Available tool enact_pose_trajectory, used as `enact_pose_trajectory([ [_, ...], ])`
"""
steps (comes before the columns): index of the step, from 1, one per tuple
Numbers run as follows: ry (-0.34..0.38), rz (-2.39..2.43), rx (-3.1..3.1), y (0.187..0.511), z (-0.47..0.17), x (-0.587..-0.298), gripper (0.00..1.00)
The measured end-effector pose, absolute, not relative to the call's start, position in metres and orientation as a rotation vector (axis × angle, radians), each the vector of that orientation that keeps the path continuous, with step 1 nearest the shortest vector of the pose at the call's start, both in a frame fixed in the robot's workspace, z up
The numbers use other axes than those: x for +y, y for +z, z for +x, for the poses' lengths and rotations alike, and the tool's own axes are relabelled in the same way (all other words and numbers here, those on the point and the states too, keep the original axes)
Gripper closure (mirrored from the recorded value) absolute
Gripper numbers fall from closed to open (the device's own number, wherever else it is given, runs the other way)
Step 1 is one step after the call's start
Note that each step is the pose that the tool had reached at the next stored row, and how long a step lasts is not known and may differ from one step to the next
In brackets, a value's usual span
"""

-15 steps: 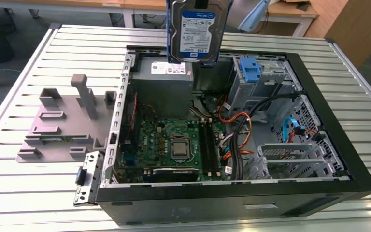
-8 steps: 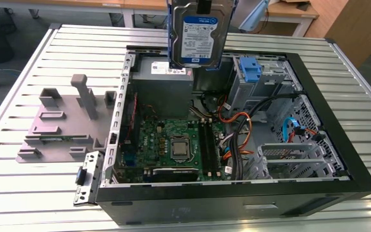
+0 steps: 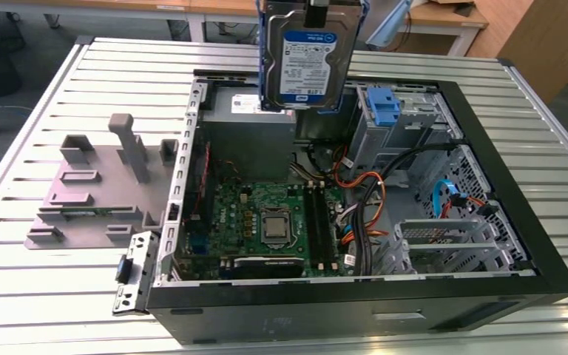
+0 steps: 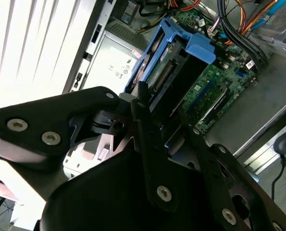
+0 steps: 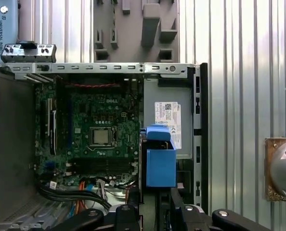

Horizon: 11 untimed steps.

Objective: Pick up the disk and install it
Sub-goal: 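Pick up the disk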

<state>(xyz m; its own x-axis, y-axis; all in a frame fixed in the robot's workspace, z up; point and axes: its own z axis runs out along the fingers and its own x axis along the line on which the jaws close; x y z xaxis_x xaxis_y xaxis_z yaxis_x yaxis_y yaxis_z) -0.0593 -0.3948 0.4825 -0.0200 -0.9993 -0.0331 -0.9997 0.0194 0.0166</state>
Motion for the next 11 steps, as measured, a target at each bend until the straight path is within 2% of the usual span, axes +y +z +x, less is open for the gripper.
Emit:
enact_pose_trajectory([
  [11, 0.055, -2.191, 2.234, 0.480, -0.054, -0.416, 0.65],
])
